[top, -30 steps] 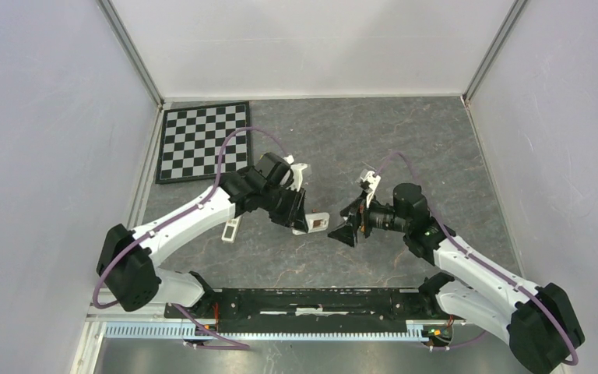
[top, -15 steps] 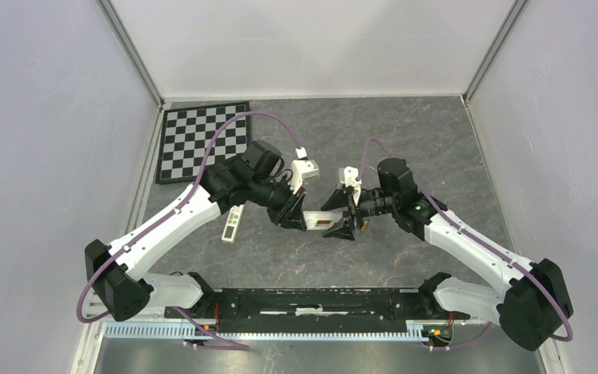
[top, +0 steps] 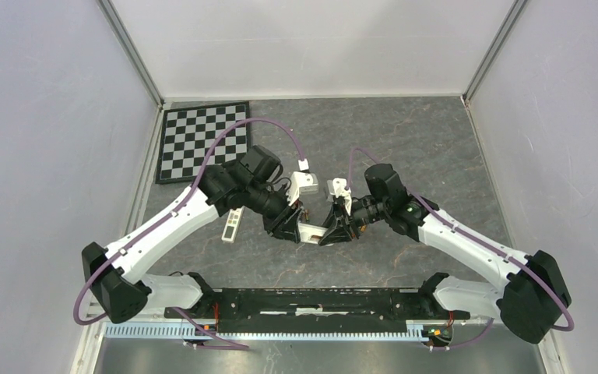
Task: Load the batteries into the remote control
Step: Adjust the remote control.
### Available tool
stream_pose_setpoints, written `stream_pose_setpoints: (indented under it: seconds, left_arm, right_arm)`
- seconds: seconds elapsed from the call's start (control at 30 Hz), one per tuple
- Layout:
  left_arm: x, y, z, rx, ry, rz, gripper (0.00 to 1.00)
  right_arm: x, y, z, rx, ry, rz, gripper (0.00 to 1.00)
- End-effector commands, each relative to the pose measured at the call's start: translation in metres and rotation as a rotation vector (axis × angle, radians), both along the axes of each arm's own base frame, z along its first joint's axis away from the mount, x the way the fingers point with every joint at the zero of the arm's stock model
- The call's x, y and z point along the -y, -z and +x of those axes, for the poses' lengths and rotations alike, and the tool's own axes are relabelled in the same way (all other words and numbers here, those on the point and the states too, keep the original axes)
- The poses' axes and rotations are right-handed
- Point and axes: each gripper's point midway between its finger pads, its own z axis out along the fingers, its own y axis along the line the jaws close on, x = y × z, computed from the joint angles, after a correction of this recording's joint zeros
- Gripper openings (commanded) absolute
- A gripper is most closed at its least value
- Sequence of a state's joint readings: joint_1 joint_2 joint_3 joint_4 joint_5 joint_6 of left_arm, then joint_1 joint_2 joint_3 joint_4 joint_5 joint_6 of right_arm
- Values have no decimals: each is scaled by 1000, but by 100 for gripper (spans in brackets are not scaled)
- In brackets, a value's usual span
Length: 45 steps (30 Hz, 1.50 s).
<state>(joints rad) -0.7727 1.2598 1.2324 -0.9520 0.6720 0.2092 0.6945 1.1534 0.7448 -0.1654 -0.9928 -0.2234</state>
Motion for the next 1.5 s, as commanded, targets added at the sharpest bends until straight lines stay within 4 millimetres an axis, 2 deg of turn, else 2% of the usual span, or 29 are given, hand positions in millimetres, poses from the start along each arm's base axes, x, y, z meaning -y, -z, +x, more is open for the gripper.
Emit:
stream_pose_setpoints:
  seconds: [0.0,0.07,0.13,0.27,0.43,0.53,0.77,0.87,1.0,1.13,1.33,1.47]
  left_arm:
    - [15,-54,15,143,-30,-182,70]
    - [18,-63,22,158,-96,-219,89]
    - [21,-76,32,162,-200,-266,97]
    - [24,-109,52,151,-404,-383,100]
    - [36,-173,63,48,-570,-739,100]
    - [32,-187,71,19,-645,-851,100]
    - [29,-180,77,-54,-719,-940,96]
    - [28,-179,77,-73,-728,-952,93]
    - [25,-178,80,-73,-757,-967,97]
    - [23,-179,83,-60,-777,-973,95]
    - [21,-177,90,-65,-811,-967,74]
    - [30,-181,89,-104,-772,-985,48]
  right_arm:
    - [-13,-42,4,60,16,132,8]
    - [-14,-57,4,57,33,179,7]
    - [-15,-74,3,40,65,231,7]
    - [-16,-112,6,-7,138,363,9]
    - [-17,-145,13,-167,236,494,10]
    - [-16,-158,22,-246,302,559,10]
    - [-13,-165,39,-348,408,639,10]
    - [-14,-163,40,-373,417,646,10]
    - [-12,-163,41,-400,424,661,10]
    - [-15,-163,36,-422,389,657,10]
    - [-16,-163,32,-437,369,647,10]
    - [-16,-159,34,-446,371,633,11]
